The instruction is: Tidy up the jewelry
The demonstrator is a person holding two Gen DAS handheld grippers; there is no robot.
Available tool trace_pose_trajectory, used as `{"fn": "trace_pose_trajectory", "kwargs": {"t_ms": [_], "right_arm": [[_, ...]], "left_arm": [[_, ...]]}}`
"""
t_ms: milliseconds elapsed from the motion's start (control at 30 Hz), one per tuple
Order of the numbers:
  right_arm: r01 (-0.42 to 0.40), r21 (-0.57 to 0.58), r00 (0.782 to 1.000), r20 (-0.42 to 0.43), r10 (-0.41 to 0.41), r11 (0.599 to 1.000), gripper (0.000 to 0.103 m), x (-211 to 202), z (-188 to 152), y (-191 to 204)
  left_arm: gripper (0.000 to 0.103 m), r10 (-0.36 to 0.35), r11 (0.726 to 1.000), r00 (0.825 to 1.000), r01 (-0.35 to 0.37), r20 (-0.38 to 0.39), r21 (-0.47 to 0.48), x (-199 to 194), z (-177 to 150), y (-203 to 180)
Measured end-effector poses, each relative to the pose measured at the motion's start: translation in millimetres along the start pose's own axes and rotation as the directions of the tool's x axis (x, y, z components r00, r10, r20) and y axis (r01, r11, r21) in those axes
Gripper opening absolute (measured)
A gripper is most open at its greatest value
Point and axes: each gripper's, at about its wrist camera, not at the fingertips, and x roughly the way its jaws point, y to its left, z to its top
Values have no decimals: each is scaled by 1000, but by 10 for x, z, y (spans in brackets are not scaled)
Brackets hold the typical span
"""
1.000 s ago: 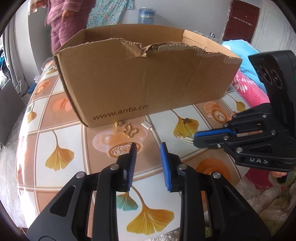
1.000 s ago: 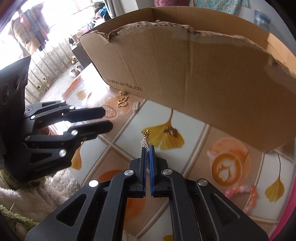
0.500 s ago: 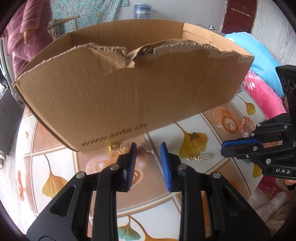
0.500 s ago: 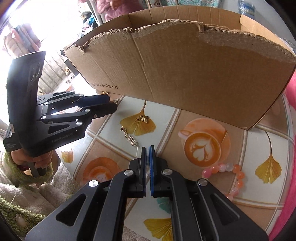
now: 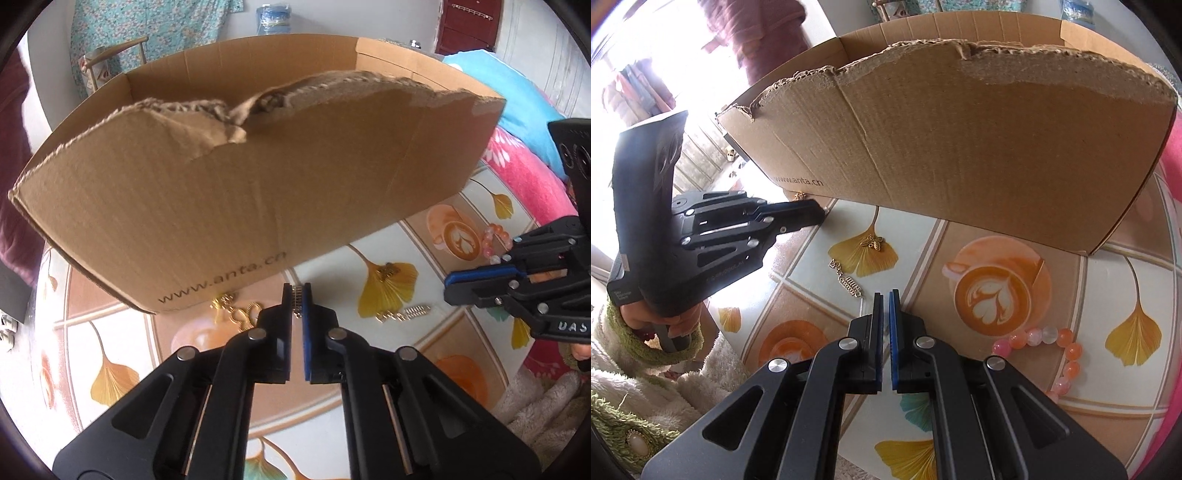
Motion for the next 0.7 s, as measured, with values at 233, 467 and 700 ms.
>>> {"fn": "trace_pose_trajectory", "kwargs": {"t_ms": [233,467,700], "right_arm": [[16,-1,1000,-6,-16,1000,3,-55,-35,-33],[-15,-24,1000,13,15,1000,11,-168,-47,48],[-4,-104,1000,0,4,995,23,-73,86,251]], "left_arm": [[4,-26,1000,1000,26,-14,5,-131,-167,-76],[4,-35,999,999,35,-25,-2,-268,-350,-128],[4,-42,999,999,42,-13,-30,-302,-408,-107]]}}
